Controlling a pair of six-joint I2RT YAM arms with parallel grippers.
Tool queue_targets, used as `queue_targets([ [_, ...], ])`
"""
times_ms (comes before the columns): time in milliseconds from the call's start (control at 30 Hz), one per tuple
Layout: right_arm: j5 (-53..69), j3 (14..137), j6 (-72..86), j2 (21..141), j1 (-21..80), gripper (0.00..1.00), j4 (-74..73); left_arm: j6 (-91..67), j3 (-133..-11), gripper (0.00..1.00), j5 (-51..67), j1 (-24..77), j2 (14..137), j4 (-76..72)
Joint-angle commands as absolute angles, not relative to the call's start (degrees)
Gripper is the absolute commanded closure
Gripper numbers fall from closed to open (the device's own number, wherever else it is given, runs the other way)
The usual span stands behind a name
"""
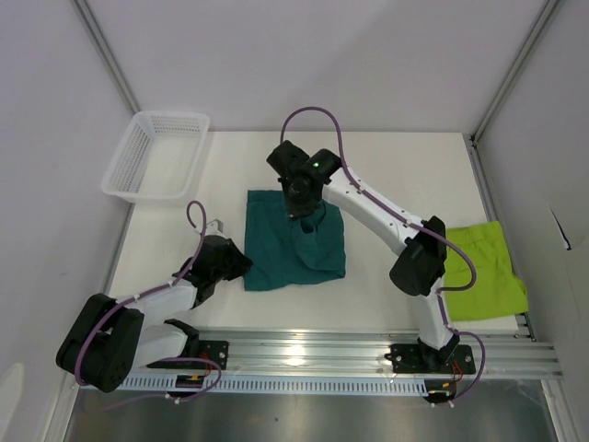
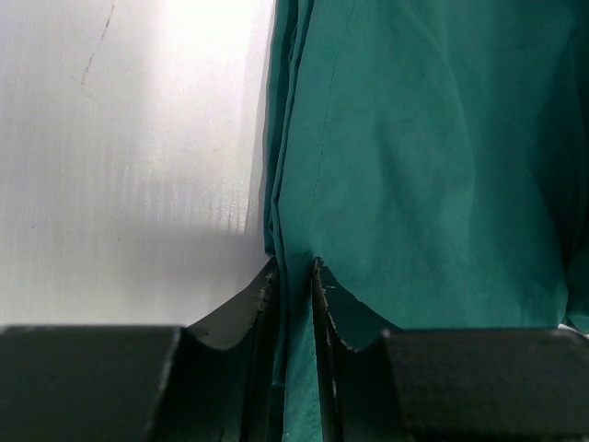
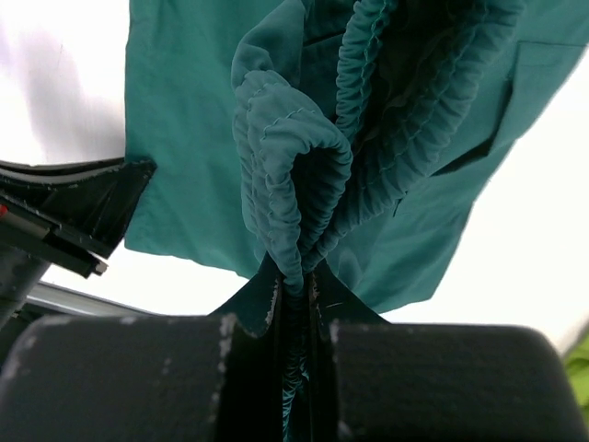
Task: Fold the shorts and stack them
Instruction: Fold the shorts
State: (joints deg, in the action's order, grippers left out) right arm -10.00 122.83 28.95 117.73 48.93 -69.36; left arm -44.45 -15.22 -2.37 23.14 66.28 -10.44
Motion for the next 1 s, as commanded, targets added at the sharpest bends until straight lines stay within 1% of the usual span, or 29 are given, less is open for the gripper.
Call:
queue_targets([
  [0, -8.4, 125.6, 30.9, 119.4, 49.4, 1.0, -65.0, -42.4, -14.3, 0.77, -2.1, 23.5, 67.1, -8.0],
  [400, -7.6, 123.3, 33.4, 127.0, 50.0, 0.99, -57.0, -42.3, -13.7, 0.79, -1.5, 23.5, 66.4, -8.5],
  [633, -7.4, 123.2, 34.8, 132.2, 50.4, 0.97, -54.2, -42.4, -13.7, 0.8, -1.4, 23.5, 66.5, -8.7],
  [700, -6.8, 123.1, 35.7, 132.9, 50.3, 0.95, -53.3, -42.3, -13.7, 0.8, -1.3, 23.5, 66.4, -8.7],
  [767, -3.9, 122.5, 36.4, 132.9, 50.4, 0.71, -50.8, -42.3, -13.6, 0.8, -1.4, 23.5, 66.3, -8.7],
  [800, -2.5, 122.0, 36.9, 132.4, 50.4, 0.62, -49.6, -42.3, -13.6, 0.81, -1.3, 23.5, 66.4, -8.7],
  [833, -1.0, 121.3, 37.2, 131.7, 50.4, 0.56, -46.4, -42.3, -13.6, 0.81, -1.3, 23.5, 66.4, -8.8],
  [867, 0.9, 119.3, 37.7, 129.7, 50.4, 0.53, -44.6, -42.3, -13.6, 0.81, -1.3, 23.5, 66.4, -8.8],
  [900, 3.7, 118.0, 38.0, 128.2, 50.4, 0.46, -42.5, -42.3, -13.6, 0.81, -1.3, 23.5, 66.4, -8.8],
  [933, 4.8, 116.6, 38.6, 126.8, 50.4, 0.42, -38.1, -42.4, -13.5, 0.82, -1.5, 23.5, 66.2, -8.8],
  [967, 6.1, 113.5, 38.6, 124.0, 50.4, 0.4, -35.5, -42.5, -13.4, 0.82, -1.5, 23.5, 66.0, -9.0],
])
